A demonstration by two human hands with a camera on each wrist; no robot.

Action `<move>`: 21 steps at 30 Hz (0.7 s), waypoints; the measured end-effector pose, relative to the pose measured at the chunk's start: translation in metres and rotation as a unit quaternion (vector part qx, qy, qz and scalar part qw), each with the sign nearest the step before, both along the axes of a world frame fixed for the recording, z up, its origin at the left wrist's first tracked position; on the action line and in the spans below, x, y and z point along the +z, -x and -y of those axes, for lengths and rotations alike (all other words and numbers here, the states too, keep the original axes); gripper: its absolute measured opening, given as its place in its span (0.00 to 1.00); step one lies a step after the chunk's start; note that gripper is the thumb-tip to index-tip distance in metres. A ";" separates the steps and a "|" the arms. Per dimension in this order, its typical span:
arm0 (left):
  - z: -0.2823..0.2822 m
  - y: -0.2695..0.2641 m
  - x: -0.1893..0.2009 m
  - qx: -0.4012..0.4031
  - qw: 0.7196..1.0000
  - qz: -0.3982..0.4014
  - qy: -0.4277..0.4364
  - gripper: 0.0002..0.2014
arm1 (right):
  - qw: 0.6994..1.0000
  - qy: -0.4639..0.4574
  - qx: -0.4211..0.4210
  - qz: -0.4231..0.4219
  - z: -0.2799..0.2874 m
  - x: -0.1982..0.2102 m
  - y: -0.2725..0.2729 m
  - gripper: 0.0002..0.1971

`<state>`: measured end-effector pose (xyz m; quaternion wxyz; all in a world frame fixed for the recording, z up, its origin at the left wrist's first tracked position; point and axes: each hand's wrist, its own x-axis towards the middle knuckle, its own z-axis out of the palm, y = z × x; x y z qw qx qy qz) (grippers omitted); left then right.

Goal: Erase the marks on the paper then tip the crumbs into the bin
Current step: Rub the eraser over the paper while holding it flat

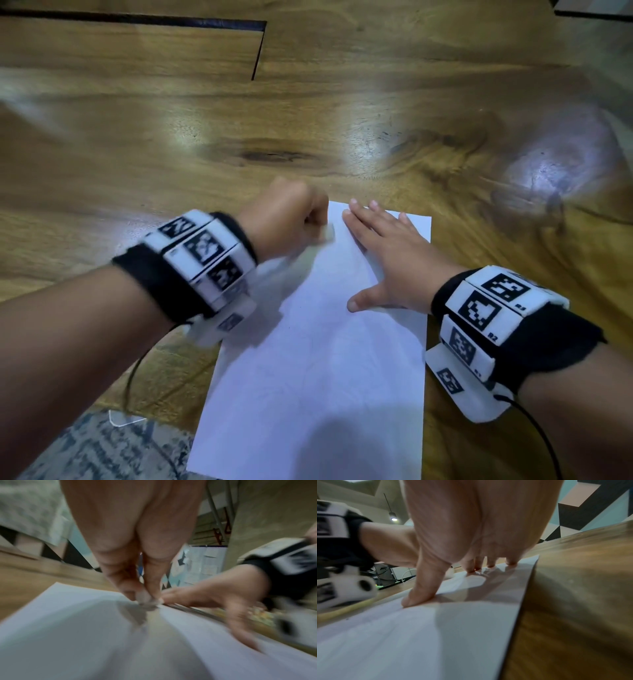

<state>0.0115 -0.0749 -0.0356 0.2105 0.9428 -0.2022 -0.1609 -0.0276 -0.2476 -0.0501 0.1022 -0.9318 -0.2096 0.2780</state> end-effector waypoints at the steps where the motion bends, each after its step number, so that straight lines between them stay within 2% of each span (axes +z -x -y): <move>1: 0.004 -0.007 0.001 0.023 0.999 0.026 0.001 0.02 | 1.000 0.000 0.000 0.001 0.000 0.000 0.000 0.61; 3: 0.003 -0.004 0.002 0.017 0.999 0.029 -0.003 0.04 | 1.000 0.002 0.002 -0.001 0.000 -0.001 0.000 0.62; 5: -0.006 0.016 0.000 -0.050 0.999 -0.009 -0.019 0.06 | 1.000 0.002 0.000 -0.002 0.001 -0.001 -0.001 0.62; 7: -0.016 0.035 -0.002 -0.108 0.990 -0.073 -0.046 0.03 | 1.000 0.005 0.003 -0.002 0.001 -0.001 0.000 0.61; 9: -0.019 0.032 0.000 -0.089 0.990 -0.101 -0.039 0.03 | 1.000 0.008 0.004 -0.001 0.000 -0.001 0.000 0.61; 12: -0.009 0.002 0.004 0.028 0.999 -0.028 0.006 0.05 | 1.000 0.009 0.003 0.001 0.000 -0.001 -0.001 0.61; 14: -0.004 -0.008 0.002 0.067 0.998 0.013 0.016 0.05 | 1.000 0.010 0.003 -0.002 -0.001 -0.002 -0.001 0.61; 16: -0.009 0.001 -0.002 0.058 0.998 -0.007 0.026 0.05 | 1.000 0.009 0.003 -0.003 0.000 -0.002 -0.001 0.61; 20: -0.025 0.029 0.001 -0.032 0.989 -0.146 -0.022 0.06 | 1.000 0.005 0.002 -0.001 0.001 -0.003 0.000 0.61; 21: -0.025 0.027 0.001 -0.034 0.987 -0.156 -0.024 0.06 | 1.000 0.005 0.002 -0.001 0.001 -0.002 0.000 0.61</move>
